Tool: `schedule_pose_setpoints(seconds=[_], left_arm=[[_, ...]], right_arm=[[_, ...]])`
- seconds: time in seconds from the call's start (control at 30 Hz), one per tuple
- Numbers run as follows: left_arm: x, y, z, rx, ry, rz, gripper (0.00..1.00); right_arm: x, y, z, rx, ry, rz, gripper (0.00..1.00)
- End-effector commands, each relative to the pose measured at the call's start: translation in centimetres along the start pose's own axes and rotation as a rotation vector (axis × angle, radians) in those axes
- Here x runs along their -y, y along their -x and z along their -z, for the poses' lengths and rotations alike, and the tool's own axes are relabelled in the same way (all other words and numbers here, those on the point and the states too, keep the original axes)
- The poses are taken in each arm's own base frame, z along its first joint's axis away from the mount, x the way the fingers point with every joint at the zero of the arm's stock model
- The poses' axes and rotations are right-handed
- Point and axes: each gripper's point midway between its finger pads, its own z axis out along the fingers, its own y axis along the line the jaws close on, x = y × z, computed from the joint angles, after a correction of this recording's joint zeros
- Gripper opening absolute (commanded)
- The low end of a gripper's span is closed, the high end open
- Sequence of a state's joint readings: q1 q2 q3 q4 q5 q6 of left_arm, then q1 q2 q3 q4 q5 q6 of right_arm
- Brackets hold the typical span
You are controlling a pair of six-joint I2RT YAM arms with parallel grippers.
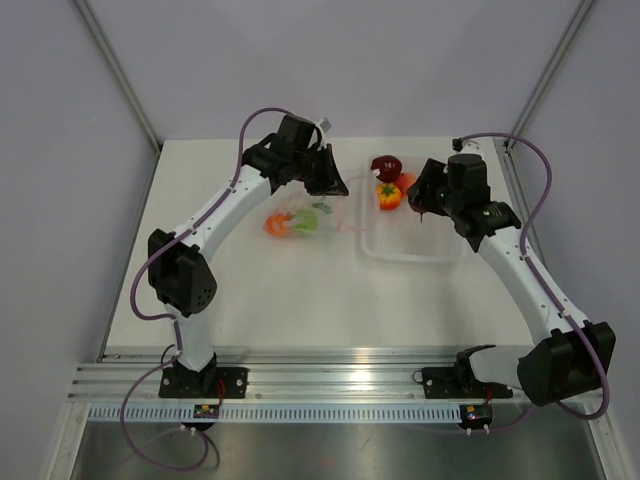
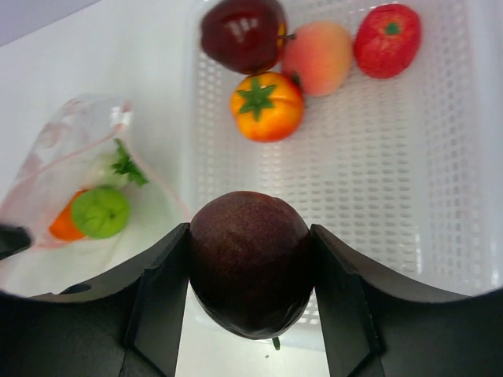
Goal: Place the food in the zip-top bag and seal the zipper
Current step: Pick up the fake fruit from the bin, then place the fake fruit in the zipper food storage bag.
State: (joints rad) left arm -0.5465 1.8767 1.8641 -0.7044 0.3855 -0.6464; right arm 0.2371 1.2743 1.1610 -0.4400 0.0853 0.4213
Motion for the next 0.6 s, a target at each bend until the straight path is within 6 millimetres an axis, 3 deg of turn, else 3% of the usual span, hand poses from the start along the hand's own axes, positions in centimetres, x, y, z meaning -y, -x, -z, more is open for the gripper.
schedule_pose_setpoints(seconds=[0.0,0.27,0.3,0.33,0.43,0.57], left_arm=[[2.8,1.3,0.5,0.034,-0.087,-0.01,0.0],[3.1,1.5,0.9,0.04,-0.088,-0.01,0.0],[3.1,1.4,0.9,0.037,-0.088,-0.008,0.0],[3.0,1.3,0.9,0.036,-0.087,-0.006,0.0],[3.0,1.3,1.1,0.04,-0.086,-0.01,0.0],[2.7,1.2,1.1,0.042,-0.075,-0.018,0.0]], right_arm=[[-5.3,-0.3,1.6,-0.026,0.158,-0.02,0.5],[-11.3,-2.7,-0.8,-0.086,0.248,0.028,0.55],[-12.0,-2.5,-1.0,-0.081,0.266,0.027,0.57],[-12.6,-3.3,-1.8,-0.102,0.269,0.033,0.68],[-13.6,-3.4,-2.5,-0.125,0.27,0.042,0.84],[-13.2,-1.6,-1.9,-0.057,0.24,0.042,0.86]])
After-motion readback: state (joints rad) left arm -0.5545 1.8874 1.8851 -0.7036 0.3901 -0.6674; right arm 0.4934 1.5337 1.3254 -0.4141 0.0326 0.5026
